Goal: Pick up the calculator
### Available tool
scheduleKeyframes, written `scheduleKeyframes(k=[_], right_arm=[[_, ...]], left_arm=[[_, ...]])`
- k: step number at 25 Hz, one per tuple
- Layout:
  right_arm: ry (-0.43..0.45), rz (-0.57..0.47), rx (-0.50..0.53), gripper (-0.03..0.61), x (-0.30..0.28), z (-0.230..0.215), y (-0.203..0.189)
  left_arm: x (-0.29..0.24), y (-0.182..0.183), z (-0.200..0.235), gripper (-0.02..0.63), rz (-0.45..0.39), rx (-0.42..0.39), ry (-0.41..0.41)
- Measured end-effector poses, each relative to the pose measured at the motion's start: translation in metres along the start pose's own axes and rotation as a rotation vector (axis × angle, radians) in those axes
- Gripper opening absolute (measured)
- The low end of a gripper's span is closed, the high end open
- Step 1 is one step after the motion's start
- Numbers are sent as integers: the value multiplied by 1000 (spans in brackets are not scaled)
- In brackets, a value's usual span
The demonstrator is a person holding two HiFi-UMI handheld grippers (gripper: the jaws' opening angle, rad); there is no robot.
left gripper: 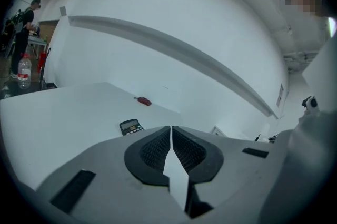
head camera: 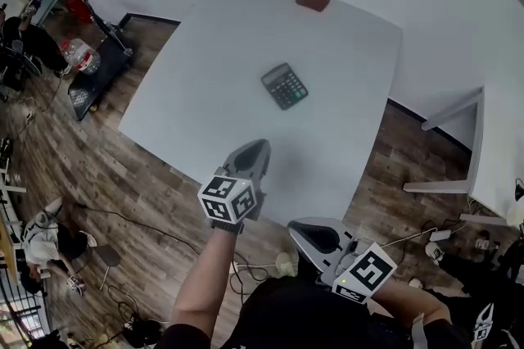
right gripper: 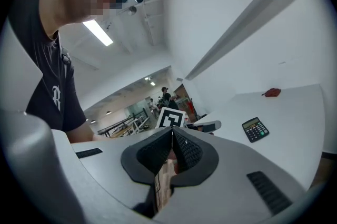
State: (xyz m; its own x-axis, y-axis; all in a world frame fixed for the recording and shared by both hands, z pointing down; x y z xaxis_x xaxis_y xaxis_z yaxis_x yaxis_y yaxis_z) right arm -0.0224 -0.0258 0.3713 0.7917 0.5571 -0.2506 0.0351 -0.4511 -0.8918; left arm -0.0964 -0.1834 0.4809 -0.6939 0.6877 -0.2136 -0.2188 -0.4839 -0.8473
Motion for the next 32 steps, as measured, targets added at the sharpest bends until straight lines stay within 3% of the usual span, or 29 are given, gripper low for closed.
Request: scheduleKeyframes(k=[13,17,24,32], right_arm=[[-44,95,-155,14,-55,-91,-13],[-63,114,-216,14,-66,-105,-13],[-74,133,-257,14,-69,-119,-22],[-100,148,-295,15,-68,-136,-26]], left_arm=[[-106,-21,149,10,36,65,45],[-128,-16,186,102,2,95,65],[-157,-27,237,124,10,149,102],[-185,-30,257,132,49,198,7]])
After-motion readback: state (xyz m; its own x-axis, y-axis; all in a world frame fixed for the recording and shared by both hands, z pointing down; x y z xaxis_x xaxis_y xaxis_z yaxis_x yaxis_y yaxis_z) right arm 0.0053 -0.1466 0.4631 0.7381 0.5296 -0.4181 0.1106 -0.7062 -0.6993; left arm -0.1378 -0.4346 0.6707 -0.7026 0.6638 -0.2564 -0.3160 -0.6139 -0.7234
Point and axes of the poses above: the fingertips, and each gripper's own axes: x backward along the fingers, z to its left, y out of its top, the point moved 1 cm from there along x, backward along the fingers, and after that the axes turned 11 degrees about -y, right-handed, at the moved point
